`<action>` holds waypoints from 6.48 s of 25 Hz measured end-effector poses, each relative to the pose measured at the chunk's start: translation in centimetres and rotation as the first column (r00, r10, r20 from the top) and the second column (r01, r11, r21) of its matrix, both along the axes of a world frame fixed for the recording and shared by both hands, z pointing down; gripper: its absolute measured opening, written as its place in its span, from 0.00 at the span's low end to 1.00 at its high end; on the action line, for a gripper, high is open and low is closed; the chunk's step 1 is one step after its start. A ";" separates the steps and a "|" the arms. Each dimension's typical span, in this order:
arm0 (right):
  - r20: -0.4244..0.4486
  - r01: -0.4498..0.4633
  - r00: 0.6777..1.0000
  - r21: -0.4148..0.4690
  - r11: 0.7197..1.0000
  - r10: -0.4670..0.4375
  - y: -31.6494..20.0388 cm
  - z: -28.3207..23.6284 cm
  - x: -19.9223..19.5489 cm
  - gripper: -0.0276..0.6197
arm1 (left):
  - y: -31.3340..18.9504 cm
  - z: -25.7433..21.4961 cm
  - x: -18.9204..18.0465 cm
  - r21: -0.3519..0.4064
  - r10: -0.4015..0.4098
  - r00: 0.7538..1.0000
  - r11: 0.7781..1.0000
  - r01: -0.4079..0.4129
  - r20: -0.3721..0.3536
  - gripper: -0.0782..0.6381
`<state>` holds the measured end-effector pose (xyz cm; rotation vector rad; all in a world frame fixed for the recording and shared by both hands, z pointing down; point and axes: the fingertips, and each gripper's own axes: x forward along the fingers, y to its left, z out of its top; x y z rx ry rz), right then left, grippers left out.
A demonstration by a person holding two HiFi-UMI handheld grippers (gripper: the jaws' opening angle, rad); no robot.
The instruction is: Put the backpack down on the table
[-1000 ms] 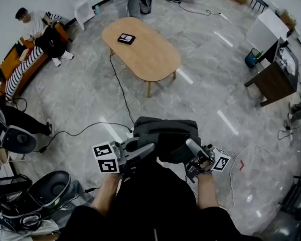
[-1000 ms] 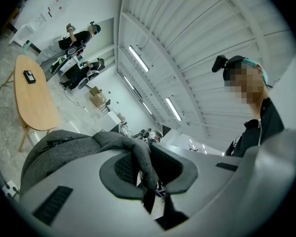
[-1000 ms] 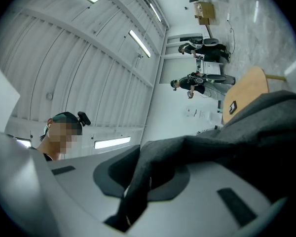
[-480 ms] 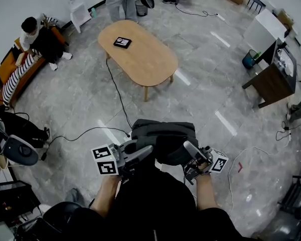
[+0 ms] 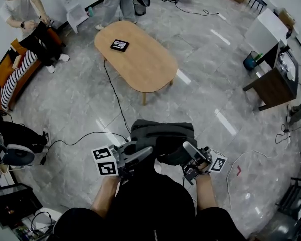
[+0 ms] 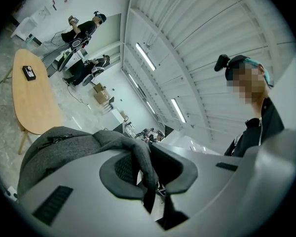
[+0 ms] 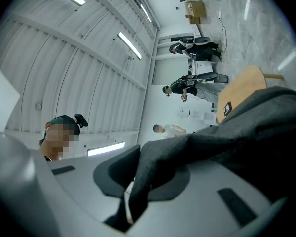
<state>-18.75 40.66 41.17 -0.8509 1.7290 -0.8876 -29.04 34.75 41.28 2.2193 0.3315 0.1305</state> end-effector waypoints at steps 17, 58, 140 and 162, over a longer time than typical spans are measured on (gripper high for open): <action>-0.004 -0.045 0.999 -0.022 0.999 0.045 -9.6 -0.4 6.1 0.11 | -10.0 -0.3 6.3 -0.001 0.049 0.999 0.999 -0.049 -0.018 0.19; 0.045 0.147 0.988 -0.004 0.989 -0.147 -24.9 0.2 20.8 0.11 | -21.5 1.0 19.6 -0.002 -0.121 0.990 0.993 0.121 0.075 0.19; -0.411 0.474 0.501 -0.606 0.639 -0.762 -68.7 17.5 26.6 0.39 | -62.4 16.4 27.2 0.039 -0.595 0.773 0.797 0.603 0.221 0.16; -0.262 0.526 0.564 -0.617 0.585 -0.783 -59.4 20.4 27.2 0.19 | -49.9 19.5 23.0 0.417 -0.740 0.525 0.671 0.613 0.419 0.38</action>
